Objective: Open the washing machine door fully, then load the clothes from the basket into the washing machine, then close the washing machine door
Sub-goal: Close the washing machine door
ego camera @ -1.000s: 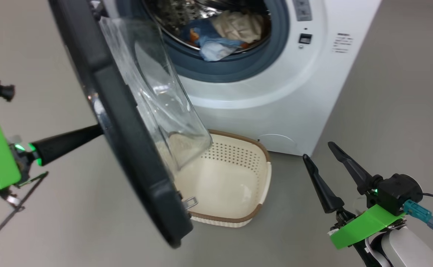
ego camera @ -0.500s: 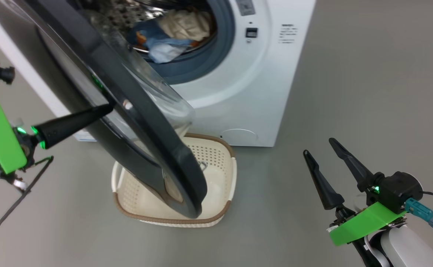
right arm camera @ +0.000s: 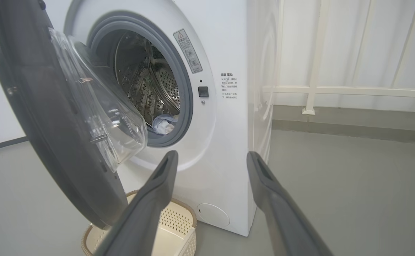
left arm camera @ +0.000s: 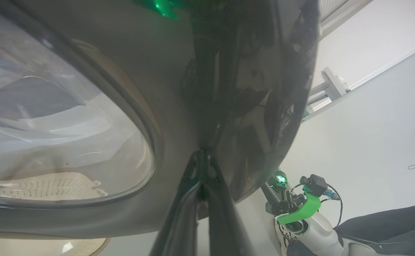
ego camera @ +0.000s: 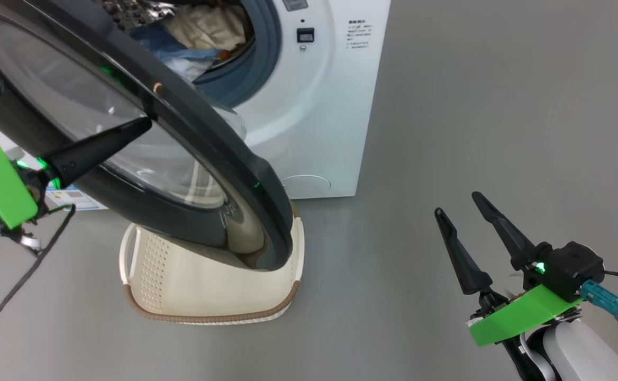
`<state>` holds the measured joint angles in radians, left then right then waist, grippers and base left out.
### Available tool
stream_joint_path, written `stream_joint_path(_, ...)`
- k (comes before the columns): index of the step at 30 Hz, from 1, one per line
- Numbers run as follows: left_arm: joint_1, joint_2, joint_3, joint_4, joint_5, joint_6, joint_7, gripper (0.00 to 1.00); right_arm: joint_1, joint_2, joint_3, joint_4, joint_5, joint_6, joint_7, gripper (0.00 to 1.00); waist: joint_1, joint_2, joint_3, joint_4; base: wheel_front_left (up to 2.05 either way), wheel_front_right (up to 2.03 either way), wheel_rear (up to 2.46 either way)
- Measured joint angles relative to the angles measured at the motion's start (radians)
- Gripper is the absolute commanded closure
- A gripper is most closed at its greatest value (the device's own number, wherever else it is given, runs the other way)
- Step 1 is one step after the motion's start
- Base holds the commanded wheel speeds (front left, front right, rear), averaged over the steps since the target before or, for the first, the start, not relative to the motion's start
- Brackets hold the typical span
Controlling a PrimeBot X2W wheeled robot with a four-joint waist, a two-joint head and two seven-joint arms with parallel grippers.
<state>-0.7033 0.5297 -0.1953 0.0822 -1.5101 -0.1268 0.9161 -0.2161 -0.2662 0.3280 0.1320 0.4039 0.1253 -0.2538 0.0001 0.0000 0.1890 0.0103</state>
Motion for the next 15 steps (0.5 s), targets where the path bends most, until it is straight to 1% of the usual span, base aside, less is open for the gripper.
stream_joint_path(6, -0.008, 0.000, -0.009, 0.002, 0.000, 0.000, -0.012, 1.00, 0.000, 0.004, -0.009, -0.001, 0.000, 0.000, 0.000, 0.00, 0.0000, 0.0000, 0.005, -0.004, 0.00, 0.00, 0.00)
stream_joint_path(15, 0.015, 0.005, 0.000, 0.000, -0.002, 0.000, -0.059, 1.00, 0.000, 0.007, -0.012, -0.001, 0.000, 0.000, 0.000, 0.00, -0.0001, 0.0000, -0.004, 0.020, 0.00, 0.00, 0.00)
